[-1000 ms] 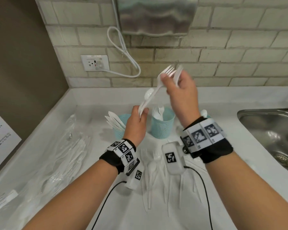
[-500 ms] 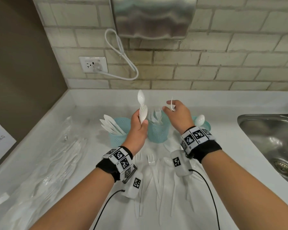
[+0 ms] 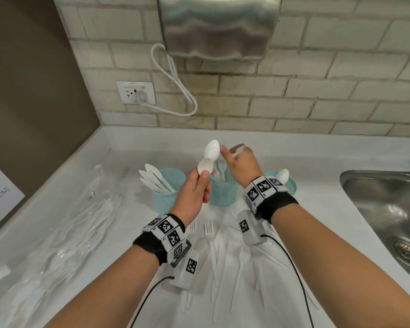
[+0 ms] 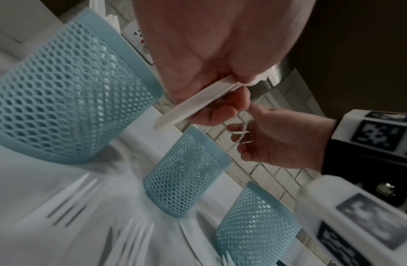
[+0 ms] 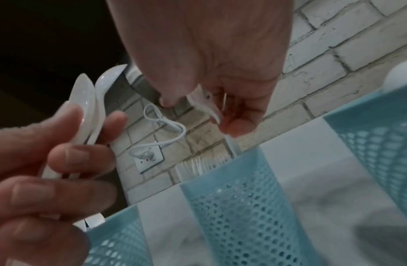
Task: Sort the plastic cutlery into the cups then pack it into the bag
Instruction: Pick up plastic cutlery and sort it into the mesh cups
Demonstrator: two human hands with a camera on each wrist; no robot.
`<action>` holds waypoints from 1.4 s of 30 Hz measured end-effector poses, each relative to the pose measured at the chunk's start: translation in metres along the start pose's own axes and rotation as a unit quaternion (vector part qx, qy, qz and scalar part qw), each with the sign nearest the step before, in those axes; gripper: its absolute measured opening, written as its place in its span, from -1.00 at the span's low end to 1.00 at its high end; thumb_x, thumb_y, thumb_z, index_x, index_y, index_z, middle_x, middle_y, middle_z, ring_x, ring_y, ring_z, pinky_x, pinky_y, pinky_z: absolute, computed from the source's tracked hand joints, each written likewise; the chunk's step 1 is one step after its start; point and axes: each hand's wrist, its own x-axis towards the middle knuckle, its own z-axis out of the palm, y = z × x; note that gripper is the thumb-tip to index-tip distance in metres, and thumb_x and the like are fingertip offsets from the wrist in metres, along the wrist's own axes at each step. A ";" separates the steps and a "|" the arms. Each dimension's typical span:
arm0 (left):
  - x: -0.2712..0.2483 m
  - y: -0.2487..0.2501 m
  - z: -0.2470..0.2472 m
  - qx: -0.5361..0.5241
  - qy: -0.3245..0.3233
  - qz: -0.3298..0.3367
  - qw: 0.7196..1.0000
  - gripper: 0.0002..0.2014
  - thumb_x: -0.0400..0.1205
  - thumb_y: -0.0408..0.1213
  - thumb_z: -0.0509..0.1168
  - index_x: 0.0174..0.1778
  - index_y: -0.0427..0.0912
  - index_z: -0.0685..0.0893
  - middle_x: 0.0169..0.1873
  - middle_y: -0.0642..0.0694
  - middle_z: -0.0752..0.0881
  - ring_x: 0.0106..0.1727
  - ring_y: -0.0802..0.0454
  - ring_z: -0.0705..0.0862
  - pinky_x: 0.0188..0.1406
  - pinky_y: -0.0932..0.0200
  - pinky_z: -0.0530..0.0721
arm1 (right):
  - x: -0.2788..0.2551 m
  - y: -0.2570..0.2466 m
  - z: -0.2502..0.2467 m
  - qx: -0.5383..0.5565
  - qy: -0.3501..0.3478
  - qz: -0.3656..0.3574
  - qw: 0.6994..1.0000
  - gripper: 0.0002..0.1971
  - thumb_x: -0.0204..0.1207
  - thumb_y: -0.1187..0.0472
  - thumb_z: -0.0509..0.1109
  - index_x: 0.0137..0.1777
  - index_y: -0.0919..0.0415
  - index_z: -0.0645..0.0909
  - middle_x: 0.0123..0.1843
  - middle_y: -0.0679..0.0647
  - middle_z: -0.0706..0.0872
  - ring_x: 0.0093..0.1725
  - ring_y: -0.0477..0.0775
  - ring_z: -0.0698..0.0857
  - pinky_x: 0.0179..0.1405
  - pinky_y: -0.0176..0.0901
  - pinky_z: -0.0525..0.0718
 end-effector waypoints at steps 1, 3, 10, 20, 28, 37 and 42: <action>0.000 0.001 0.001 -0.008 0.000 -0.002 1.000 -0.74 0.79 -0.14 -0.02 0.11 -0.08 0.57 -0.37 0.00 0.46 -0.48 0.18 0.43 -0.41 0.29 0.49 | -0.004 0.000 -0.002 0.000 0.000 0.020 1.000 -0.45 0.51 -0.37 0.12 -0.04 0.14 0.58 -0.05 0.08 0.53 -0.13 0.06 0.59 0.05 -0.09 0.52; -0.001 0.002 0.004 -0.018 0.003 -0.011 1.000 -0.69 0.79 -0.08 -0.04 0.02 -0.03 0.60 -0.42 0.00 0.42 -0.49 0.18 0.37 -0.48 0.32 0.40 | -0.016 -0.002 -0.008 0.001 0.034 0.010 0.999 -0.28 0.46 -0.48 -0.06 0.06 0.14 0.59 0.10 0.13 0.61 0.16 0.13 0.54 0.28 0.04 0.45; -0.005 0.017 0.022 -0.031 0.015 -0.054 0.998 -0.45 0.73 0.17 -0.07 -0.33 -0.13 0.58 -0.58 -0.01 0.41 -0.59 0.13 0.30 -0.62 0.27 0.26 | -0.066 -0.015 -0.020 0.231 -0.101 -0.039 0.967 -0.69 0.57 -0.11 0.31 0.01 0.11 0.71 -0.03 0.11 0.60 -0.17 -0.09 0.63 -0.07 -0.21 0.53; -0.021 0.018 0.043 0.001 -0.048 -0.046 0.998 -0.64 0.78 -0.07 0.01 -0.14 -0.03 0.68 -0.37 0.01 0.70 -0.43 0.14 0.57 -0.37 0.29 0.57 | -0.076 -0.001 -0.050 0.197 -0.027 -0.063 0.978 -0.74 0.72 0.24 0.06 0.08 0.28 0.58 -0.24 0.02 0.63 -0.33 -0.13 0.61 -0.19 -0.44 0.61; -0.030 -0.006 0.018 0.108 0.028 -0.062 0.992 -0.79 0.72 -0.23 0.16 -0.10 0.08 0.68 -0.19 0.05 0.70 -0.20 0.09 0.63 -0.14 0.24 0.55 | -0.046 0.029 -0.108 0.104 0.224 -0.058 0.967 -0.68 0.73 0.20 0.01 0.23 0.45 0.43 0.09 0.22 0.48 -0.05 0.05 0.51 -0.11 -0.33 0.39; -0.057 -0.023 0.006 0.275 -0.027 -0.145 0.950 -0.91 0.62 -0.16 0.31 -0.01 -0.02 0.69 0.06 0.00 0.73 0.06 0.10 0.65 0.12 0.21 0.54 | -0.047 0.072 -0.091 -0.019 0.090 0.068 0.993 -0.62 0.61 0.17 0.27 0.36 0.34 0.50 0.37 0.32 0.46 0.29 0.25 0.56 0.23 -0.24 0.41; -0.075 -0.027 0.009 0.396 -0.054 -0.181 0.898 -0.84 0.50 0.05 0.39 -0.09 0.11 0.65 -0.10 0.11 0.66 -0.01 0.10 0.66 0.05 0.12 0.59 | -0.085 0.064 -0.080 0.001 0.167 0.001 0.986 -0.60 0.44 0.13 0.44 0.26 0.18 0.53 0.27 0.14 0.42 0.19 0.12 0.56 0.21 -0.11 0.57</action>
